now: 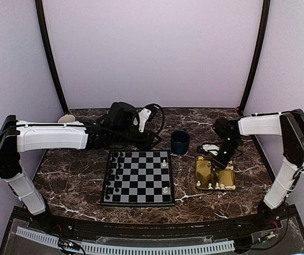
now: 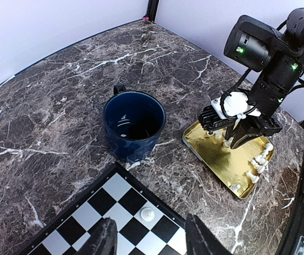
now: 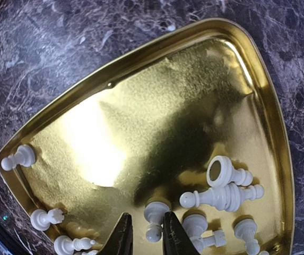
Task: Set up the chess pieces on the board
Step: Pick up the pawn from the storage box, then place the pawn on a2.
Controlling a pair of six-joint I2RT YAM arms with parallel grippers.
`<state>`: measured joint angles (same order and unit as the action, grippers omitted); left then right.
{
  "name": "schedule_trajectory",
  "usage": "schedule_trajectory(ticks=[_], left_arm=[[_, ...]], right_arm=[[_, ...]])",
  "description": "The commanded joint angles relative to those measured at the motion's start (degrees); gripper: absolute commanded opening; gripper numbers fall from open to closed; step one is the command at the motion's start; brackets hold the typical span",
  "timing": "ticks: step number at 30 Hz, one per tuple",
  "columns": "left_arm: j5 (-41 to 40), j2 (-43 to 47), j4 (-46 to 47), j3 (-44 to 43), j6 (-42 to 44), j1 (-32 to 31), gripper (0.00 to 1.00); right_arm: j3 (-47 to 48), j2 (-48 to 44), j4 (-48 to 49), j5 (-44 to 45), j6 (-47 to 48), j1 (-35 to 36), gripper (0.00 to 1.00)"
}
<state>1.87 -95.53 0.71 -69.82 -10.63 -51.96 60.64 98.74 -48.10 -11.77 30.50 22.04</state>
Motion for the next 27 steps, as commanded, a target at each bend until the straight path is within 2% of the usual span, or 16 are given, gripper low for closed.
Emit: schedule_trajectory(ticks=[1, 6, 14, 22, 27], left_arm=[[-0.2, 1.6, 0.6, 1.0, 0.3, 0.0, 0.46], [-0.2, 1.8, 0.6, 1.4, 0.2, 0.0, 0.46], [-1.7, 3.1, 0.6, 2.2, 0.1, 0.0, 0.46], [-12.8, 11.2, 0.8, 10.8, -4.4, 1.5, 0.47], [-17.5, 16.2, -3.6, 14.5, -9.3, 4.9, 0.5]], right_arm=[[1.4, 1.0, 0.5, -0.9, -0.7, 0.7, 0.19], [1.6, 0.1, -0.1, -1.7, -0.9, 1.4, 0.1], [7.6, -2.4, -5.0, -2.9, -0.3, 5.1, 0.09], [18.0, 1.5, -6.4, -5.6, 0.4, 13.7, 0.09], [26.2, 6.5, -8.0, -5.5, 0.5, 20.6, 0.09]])
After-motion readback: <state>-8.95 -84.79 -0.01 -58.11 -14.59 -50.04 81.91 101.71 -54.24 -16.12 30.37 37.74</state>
